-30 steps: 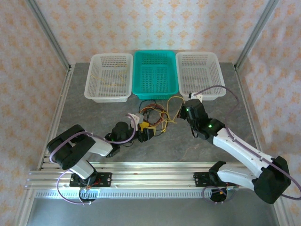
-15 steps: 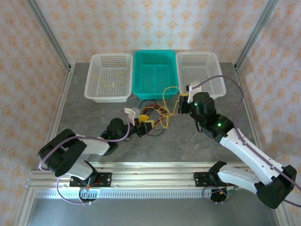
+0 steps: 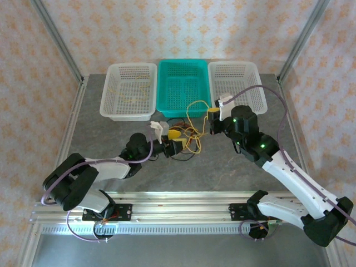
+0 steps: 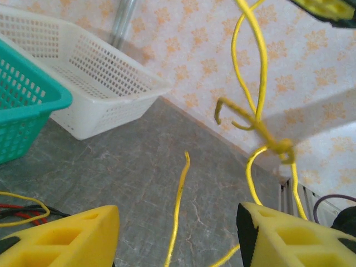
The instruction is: Untangle the cables
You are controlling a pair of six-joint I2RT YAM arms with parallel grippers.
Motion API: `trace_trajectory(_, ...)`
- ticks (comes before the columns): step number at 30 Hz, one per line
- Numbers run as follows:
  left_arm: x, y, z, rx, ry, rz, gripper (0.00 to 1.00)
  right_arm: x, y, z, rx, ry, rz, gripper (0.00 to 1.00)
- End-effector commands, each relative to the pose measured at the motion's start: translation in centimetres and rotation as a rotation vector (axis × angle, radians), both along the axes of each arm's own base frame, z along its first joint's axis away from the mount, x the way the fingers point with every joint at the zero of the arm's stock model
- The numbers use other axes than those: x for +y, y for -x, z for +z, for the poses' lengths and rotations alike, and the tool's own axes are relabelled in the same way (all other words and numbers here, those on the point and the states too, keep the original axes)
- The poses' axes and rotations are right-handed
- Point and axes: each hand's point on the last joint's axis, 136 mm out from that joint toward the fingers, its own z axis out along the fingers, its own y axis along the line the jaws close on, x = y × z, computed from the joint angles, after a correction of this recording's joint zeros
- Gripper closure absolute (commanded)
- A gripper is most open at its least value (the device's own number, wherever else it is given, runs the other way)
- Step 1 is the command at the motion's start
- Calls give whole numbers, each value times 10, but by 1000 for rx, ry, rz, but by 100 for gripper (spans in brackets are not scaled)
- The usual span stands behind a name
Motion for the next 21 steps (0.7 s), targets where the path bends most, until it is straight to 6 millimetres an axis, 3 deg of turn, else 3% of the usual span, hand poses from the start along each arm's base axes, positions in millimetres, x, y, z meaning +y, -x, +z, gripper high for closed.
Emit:
trace_trajectory(1,-9,3,9,-34,25,-70,41,3,7,26,-50,-33,44,100)
trace_trajectory(12,-24,-2,7,-14,60,-129,43,9,17,47,-74,-90,103,100)
trace_trajectory(21,-32,6,5,4,94,-183,47,10,20,51,-80,-109,114,100)
